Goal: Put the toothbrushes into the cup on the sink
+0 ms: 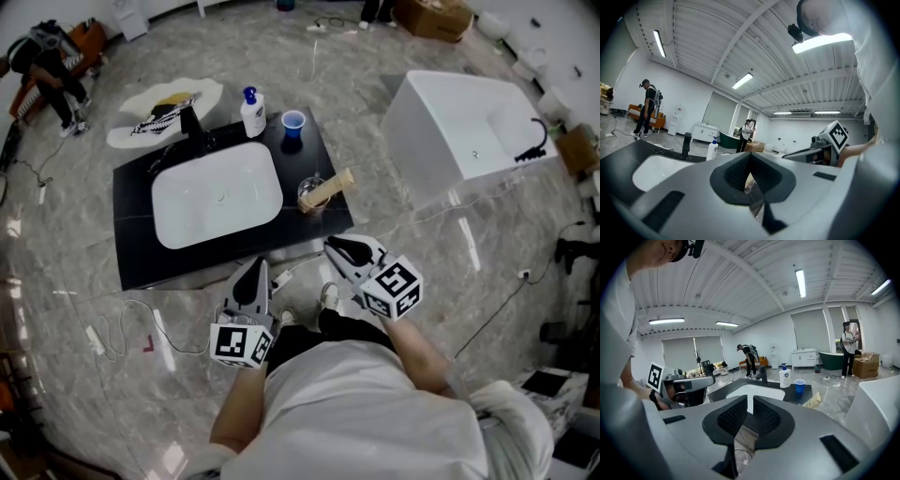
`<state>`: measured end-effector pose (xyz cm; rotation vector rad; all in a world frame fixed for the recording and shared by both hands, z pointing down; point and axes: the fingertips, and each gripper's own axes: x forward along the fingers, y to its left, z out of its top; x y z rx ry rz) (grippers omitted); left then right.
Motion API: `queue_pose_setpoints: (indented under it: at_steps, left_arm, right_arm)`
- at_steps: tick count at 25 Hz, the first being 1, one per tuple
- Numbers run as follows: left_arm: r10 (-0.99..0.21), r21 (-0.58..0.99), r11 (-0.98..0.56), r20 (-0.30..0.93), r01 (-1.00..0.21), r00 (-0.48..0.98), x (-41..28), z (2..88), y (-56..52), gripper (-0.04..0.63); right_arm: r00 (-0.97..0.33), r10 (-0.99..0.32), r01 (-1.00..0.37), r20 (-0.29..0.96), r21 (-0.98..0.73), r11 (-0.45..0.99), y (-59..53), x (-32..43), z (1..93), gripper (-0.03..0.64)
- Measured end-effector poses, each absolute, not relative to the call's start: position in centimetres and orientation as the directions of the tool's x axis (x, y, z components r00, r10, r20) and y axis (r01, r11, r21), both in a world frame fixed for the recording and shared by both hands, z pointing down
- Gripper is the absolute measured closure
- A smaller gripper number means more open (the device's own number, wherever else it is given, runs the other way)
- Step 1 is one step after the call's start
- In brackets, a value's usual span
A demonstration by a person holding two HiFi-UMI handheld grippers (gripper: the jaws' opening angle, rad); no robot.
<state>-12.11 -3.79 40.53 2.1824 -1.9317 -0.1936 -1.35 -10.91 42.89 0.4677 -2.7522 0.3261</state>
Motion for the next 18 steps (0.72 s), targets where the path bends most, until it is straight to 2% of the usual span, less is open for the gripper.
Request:
queue_pose_setpoints:
  at_steps: [6,18]
  left_arm:
    - [-0.989,0.251,-0.119,0.059,-0.961,0.138,-11.5,40.3,-3.8,0.592]
    - [-0.995,0.222,-0.057,0.061,-0.973,0.073,-15.2,39.8,-3.6,0.592]
  right_arm:
    - [-0.896,-0.292,-0.356,0.335,-0.149,0.923,-10.4,-0.8,41.8,0.555]
    - [-0.859,-0.428,-0.468,0.28,-0.09,0.879,-12.7,1.9,39.8,0.563]
